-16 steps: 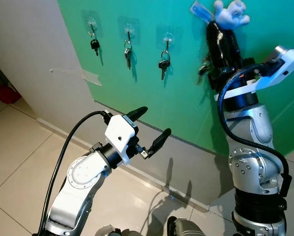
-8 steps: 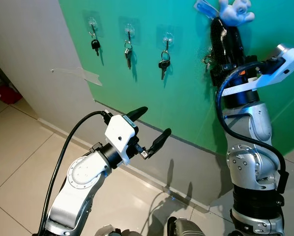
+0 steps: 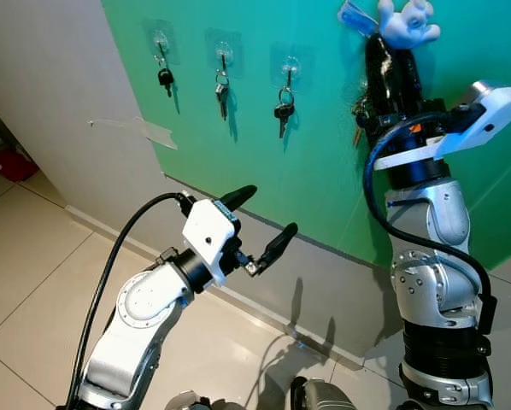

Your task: Hang keys on a hook

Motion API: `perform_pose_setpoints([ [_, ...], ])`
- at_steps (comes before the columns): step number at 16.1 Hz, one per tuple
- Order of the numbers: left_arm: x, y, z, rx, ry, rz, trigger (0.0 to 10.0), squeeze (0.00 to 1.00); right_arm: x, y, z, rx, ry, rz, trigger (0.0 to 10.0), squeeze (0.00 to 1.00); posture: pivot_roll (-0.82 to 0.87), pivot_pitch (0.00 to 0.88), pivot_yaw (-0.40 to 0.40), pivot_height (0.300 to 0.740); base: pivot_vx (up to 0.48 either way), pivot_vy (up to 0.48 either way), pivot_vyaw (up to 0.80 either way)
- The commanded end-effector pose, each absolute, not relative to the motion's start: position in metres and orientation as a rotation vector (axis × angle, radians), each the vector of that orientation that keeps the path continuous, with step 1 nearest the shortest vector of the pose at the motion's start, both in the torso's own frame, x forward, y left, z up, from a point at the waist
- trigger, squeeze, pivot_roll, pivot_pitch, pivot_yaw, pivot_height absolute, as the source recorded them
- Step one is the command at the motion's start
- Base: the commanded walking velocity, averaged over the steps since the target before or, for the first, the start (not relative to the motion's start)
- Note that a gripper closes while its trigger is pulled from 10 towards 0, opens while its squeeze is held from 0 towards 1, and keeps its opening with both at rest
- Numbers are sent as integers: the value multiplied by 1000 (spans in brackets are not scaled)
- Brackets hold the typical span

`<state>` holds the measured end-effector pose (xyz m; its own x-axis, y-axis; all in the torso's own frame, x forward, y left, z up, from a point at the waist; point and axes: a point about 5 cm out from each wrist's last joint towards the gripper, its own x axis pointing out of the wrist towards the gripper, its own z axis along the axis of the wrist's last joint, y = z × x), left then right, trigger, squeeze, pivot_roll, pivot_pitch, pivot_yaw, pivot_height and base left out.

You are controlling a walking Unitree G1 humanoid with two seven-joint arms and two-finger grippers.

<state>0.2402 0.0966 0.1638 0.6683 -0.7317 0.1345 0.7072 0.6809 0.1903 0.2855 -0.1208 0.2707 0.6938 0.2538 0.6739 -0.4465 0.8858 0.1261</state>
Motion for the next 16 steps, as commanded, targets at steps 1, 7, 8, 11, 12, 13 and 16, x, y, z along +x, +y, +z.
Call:
perform_pose_setpoints([
  [1, 239, 95, 165, 138, -209, -829, 10000, 0, 285, -120, 266, 271, -699, 391, 10000, 0, -80, 108, 30, 740, 0, 0, 0],
  [7, 239, 96, 165, 141, -209, -829, 10000, 0, 282, -123, 260, 255, -681, 372, 10000, 0, -79, 109, 27, 740, 0, 0, 0],
  [8, 239, 96, 165, 142, -209, -829, 10000, 0, 281, -124, 258, 250, -676, 365, 10000, 0, -80, 108, 28, 740, 0, 0, 0],
  [11, 239, 96, 165, 144, -210, -831, 10000, 0, 279, -128, 255, 239, -669, 349, 10000, 0, -82, 105, 30, 740, 0, 0, 0],
  [12, 239, 96, 165, 144, -210, -832, 10000, 0, 278, -129, 255, 237, -668, 345, 10000, 0, -82, 104, 30, 740, 0, 0, 0],
  [13, 238, 96, 164, 144, -211, -832, 10000, 0, 277, -130, 255, 236, -668, 340, 10000, 0, -82, 104, 30, 740, 0, 0, 0],
  [16, 238, 96, 164, 144, -212, -833, 10000, 0, 276, -133, 260, 250, -684, 327, 10000, 0, -84, 102, 33, 740, 0, 0, 0],
])
